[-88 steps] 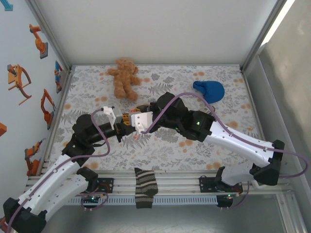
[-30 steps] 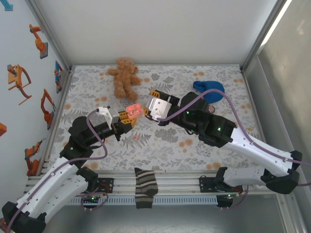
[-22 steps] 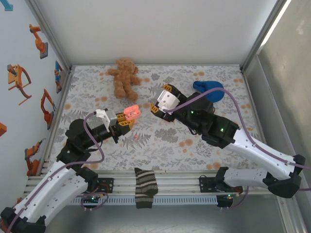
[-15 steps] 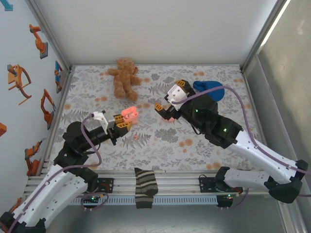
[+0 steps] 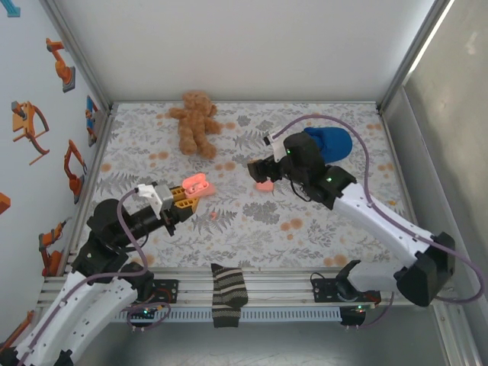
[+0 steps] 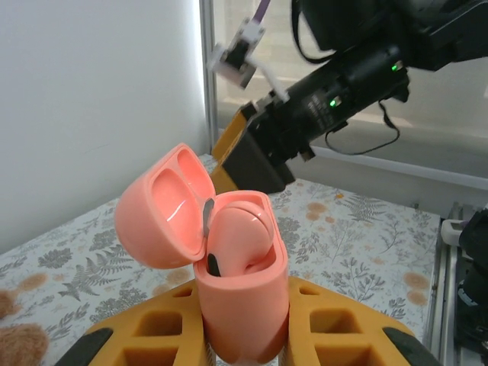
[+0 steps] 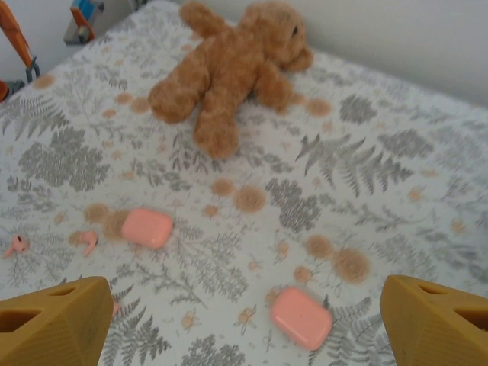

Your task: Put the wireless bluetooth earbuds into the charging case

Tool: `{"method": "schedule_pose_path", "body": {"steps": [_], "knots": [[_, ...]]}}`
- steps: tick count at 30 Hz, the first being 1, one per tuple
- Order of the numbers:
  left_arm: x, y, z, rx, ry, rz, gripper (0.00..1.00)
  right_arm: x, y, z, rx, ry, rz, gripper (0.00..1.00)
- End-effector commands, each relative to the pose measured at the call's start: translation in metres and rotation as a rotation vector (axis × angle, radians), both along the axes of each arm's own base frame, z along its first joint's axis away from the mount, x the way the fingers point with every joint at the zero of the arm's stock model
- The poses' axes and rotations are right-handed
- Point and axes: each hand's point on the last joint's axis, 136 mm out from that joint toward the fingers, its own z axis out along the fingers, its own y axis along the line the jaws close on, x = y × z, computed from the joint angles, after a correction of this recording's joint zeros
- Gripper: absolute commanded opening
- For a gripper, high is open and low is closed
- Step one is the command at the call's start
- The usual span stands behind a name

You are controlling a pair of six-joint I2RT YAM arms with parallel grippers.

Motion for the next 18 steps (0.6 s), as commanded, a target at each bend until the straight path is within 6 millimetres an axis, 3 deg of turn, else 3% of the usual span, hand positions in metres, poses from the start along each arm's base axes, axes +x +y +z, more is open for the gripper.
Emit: {"method": "schedule_pose_path", "body": {"steps": [1,7,18], "knots": [[-0.007,0.008,0.012,0.008,-0.045,0.016,0.19,-0.012,0.020,-0.024,0.082,0.191,0.060,0.81],[-0.012,0.013,0.017,0.008,-0.067,0.028,0.19,-0.016,0.053,-0.066,0.159,0.426,0.112,0.67],[-0.013,0.013,0.018,0.011,-0.081,0.023,0.19,-0.018,0.079,-0.132,0.203,0.652,0.046,0.54]]}}
